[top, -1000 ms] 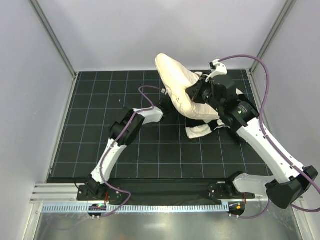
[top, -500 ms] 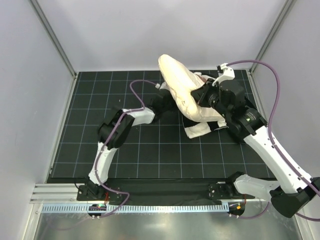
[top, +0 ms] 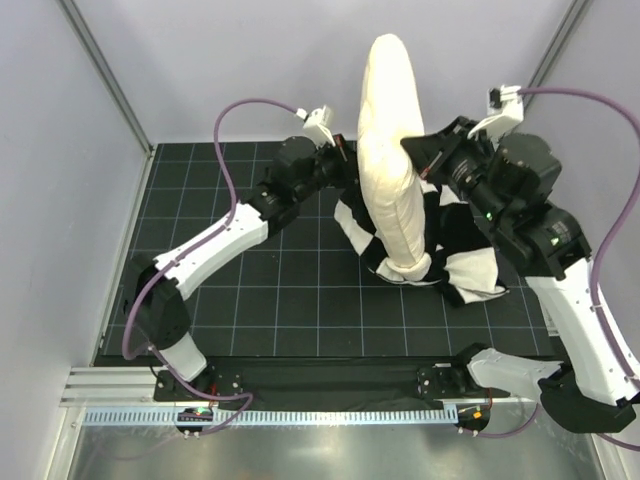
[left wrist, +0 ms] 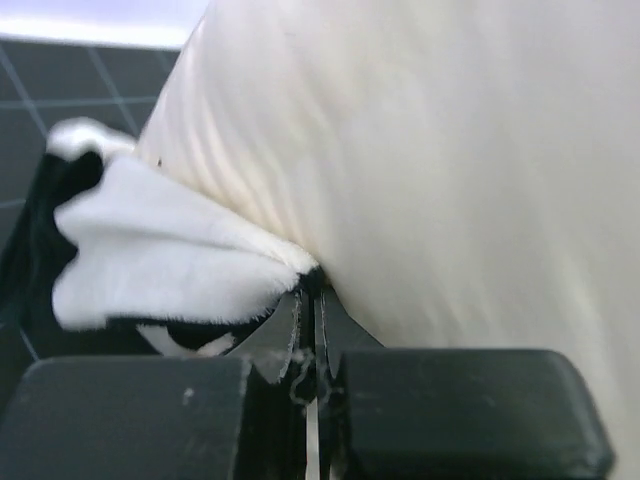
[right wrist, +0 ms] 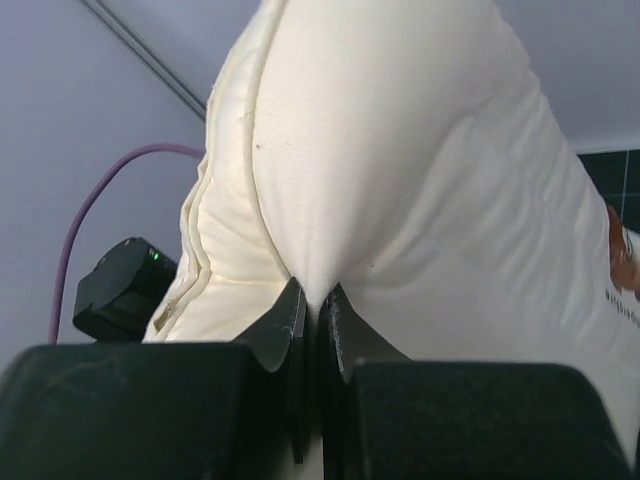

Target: Put the pillow into the pillowcase

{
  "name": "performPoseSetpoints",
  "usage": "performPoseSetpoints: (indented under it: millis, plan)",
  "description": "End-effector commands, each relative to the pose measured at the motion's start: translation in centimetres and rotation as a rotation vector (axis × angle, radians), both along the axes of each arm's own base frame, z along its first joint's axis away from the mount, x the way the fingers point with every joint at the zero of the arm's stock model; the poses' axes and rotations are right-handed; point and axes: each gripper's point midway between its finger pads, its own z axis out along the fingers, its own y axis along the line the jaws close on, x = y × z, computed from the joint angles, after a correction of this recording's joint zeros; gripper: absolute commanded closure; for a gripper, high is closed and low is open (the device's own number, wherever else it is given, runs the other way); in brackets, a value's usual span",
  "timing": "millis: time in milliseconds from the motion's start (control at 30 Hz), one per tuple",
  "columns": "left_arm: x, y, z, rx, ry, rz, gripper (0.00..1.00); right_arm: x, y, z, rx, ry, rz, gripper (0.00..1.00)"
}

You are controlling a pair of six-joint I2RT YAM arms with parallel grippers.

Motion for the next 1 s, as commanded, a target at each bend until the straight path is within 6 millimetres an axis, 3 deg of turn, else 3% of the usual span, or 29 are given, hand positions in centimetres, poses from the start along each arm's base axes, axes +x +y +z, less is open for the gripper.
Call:
performPoseSetpoints:
  millis: [0, 33, 167, 200, 267, 333, 400, 433, 467, 500, 600, 633, 700, 833, 867, 900, 967]
  plan:
    - [-4.6, 3.0, 13.5, -0.100, -0.255, -0.028, 1.00, -0.7, -2.2, 7.2, 0.050, -0.126, -0.077, 0.96]
    - [-5.2, 3.8, 15.4, -0.103, -0.294, -0.018, 1.00, -0.8, -2.5, 7.5, 0.039, -0.123, -0.090, 0.96]
    - [-7.6, 7.0, 19.9, -0.103, -0.370, 0.022, 1.00, -0.7, -2.8, 6.2, -0.002, -0.073, -0.103, 0.96]
    - [-7.9, 7.6, 20.1, -0.084, -0.367, 0.031, 1.00, -0.7, -2.8, 5.3, -0.007, -0.058, -0.102, 0.96]
    - [-9.1, 9.2, 22.9, -0.092, -0.418, 0.054, 1.00, -0.9, -2.1, 4.8, 0.009, -0.065, -0.063, 0.96]
    - [-9.7, 9.8, 23.6, -0.073, -0.415, 0.056, 1.00, -1.4, -0.6, 3.7, 0.028, -0.061, 0.015, 0.96]
    - [-10.6, 10.8, 26.0, -0.093, -0.452, 0.064, 1.00, -1.3, 0.4, 1.9, 0.019, -0.031, 0.065, 0.96]
    - [-10.6, 10.7, 25.6, -0.071, -0.431, 0.059, 1.00, -1.9, 1.4, 1.8, 0.038, -0.034, 0.127, 0.96]
    - [-11.3, 11.4, 27.4, -0.093, -0.458, 0.063, 1.00, -1.9, 1.7, 1.1, 0.038, -0.024, 0.141, 0.96]
    - [-11.4, 11.6, 27.7, -0.088, -0.456, 0.063, 1.00, -1.4, 2.4, -1.3, 0.023, 0.026, 0.159, 0.96]
    - [-12.0, 11.7, 28.7, -0.095, -0.440, 0.046, 1.00, -1.8, 4.2, -3.1, 0.035, 0.026, 0.257, 0.96]
    - [-12.2, 11.7, 28.9, -0.100, -0.437, 0.041, 1.00, -1.4, 4.9, -4.9, 0.030, 0.039, 0.282, 0.96]
    - [-12.0, 11.6, 28.6, -0.090, -0.418, 0.043, 1.00, -1.9, 6.0, -6.5, 0.024, 0.045, 0.354, 0.96]
    - [-10.9, 11.8, 27.6, -0.047, -0.387, 0.088, 1.00, -2.1, 5.5, -4.7, 0.004, -0.036, 0.346, 0.96]
    - [-10.6, 11.4, 27.2, -0.046, -0.376, 0.081, 1.00, -1.9, 4.9, -4.4, -0.015, -0.045, 0.317, 0.96]
    - [-10.0, 10.6, 26.6, -0.040, -0.361, 0.069, 1.00, -1.8, 4.0, -2.3, -0.032, -0.093, 0.274, 0.96]
    - [-9.8, 8.8, 26.0, -0.062, -0.329, 0.010, 1.00, -1.1, 1.7, -2.0, -0.128, -0.102, 0.155, 0.96]
